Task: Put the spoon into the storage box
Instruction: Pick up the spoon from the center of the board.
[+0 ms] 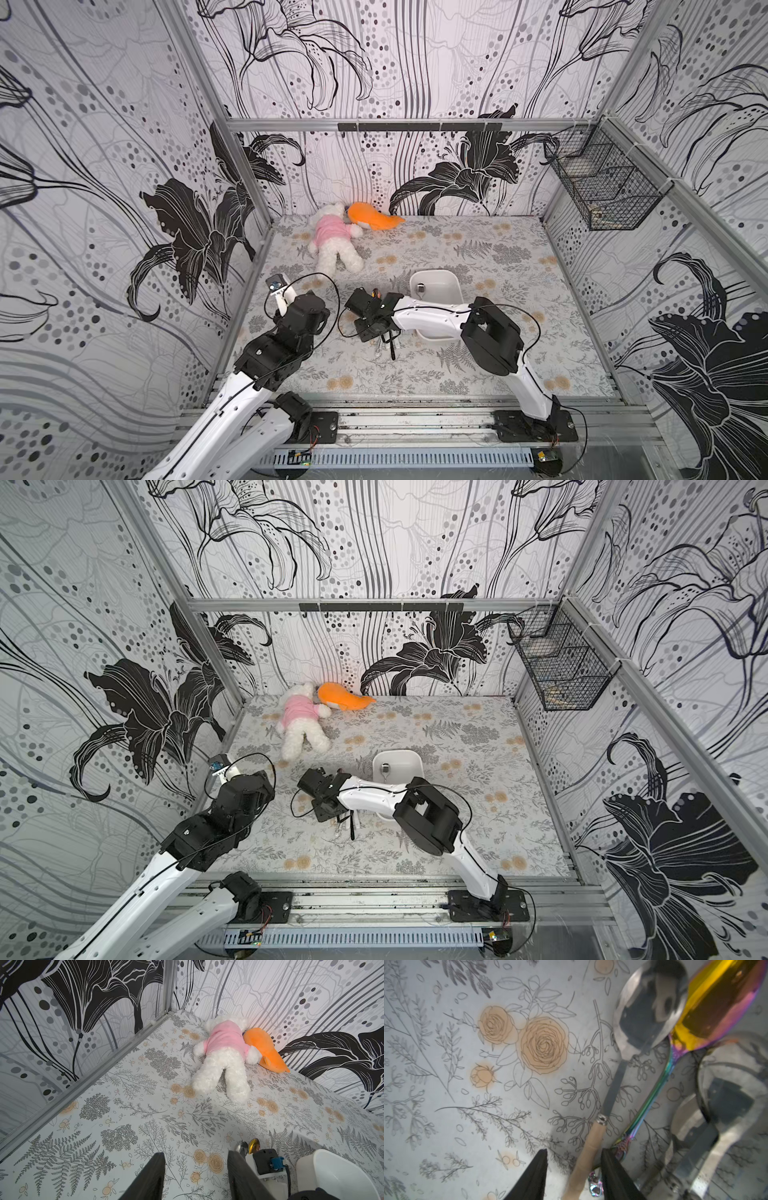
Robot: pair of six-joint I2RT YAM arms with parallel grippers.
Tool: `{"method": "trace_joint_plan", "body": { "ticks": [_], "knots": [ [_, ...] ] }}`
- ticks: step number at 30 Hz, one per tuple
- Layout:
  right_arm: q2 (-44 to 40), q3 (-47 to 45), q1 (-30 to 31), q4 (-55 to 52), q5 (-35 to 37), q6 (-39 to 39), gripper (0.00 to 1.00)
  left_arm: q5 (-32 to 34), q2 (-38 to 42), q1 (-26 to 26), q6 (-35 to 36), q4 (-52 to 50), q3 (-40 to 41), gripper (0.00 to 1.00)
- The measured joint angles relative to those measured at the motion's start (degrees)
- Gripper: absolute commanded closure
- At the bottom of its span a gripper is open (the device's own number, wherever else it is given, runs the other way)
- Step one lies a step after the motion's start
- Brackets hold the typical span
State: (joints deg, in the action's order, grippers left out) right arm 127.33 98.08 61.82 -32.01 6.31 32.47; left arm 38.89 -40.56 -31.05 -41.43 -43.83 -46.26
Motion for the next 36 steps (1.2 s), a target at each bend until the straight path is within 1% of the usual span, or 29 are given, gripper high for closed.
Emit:
{"method": "trace_joint_plan", "body": {
  "ticks": [3,7,11,14,16,18,20,22,23,26,36],
  "knots": [
    [0.00,-0.22,-0.02,0.11,0.31,0.50,0.55,-0.02,-0.02,0.00,0.13,0.00,0.00,0.46],
    [0.00,-0.59,0.00,0.57,0.72,1.33,0.64,-0.11,-0.13,0.00,0.17,0.00,0.00,0.46],
    [0.17,-0.74,0.31,-0.09,1.38,1.44,0.67,-0.13,-0.46,0.00,0.22,0.00,0.00,0.46],
    [0.31,-0.70,0.55,-0.35,2.40,1.62,0.68,-0.13,-0.48,0.04,0.26,0.00,0.00,0.46],
    [0.44,-0.59,0.66,-0.44,2.97,1.70,0.72,-0.15,-0.48,0.04,0.33,0.00,0.00,0.45],
    [0.68,-0.28,0.74,-0.68,3.58,2.01,0.73,-0.17,-0.48,0.04,0.35,0.00,0.00,0.45],
    [0.98,0.15,0.81,-0.79,4.02,2.36,0.80,-0.20,-0.48,0.04,0.35,0.00,0.00,0.45],
    [1.22,0.50,0.81,-0.83,4.44,2.73,0.82,-0.20,-0.55,0.04,0.35,0.00,0.00,0.45],
    [1.31,0.63,0.81,-0.81,4.52,2.80,0.85,-0.20,-0.55,0.04,0.35,0.00,0.00,0.45],
    [1.42,0.87,0.81,-0.76,4.68,3.23,0.90,-0.20,-0.55,0.04,0.35,0.00,0.00,0.45],
    [1.81,1.81,0.81,-0.85,4.63,3.28,0.94,-0.20,-0.39,0.04,0.35,0.00,0.00,0.45]
  ]
}}
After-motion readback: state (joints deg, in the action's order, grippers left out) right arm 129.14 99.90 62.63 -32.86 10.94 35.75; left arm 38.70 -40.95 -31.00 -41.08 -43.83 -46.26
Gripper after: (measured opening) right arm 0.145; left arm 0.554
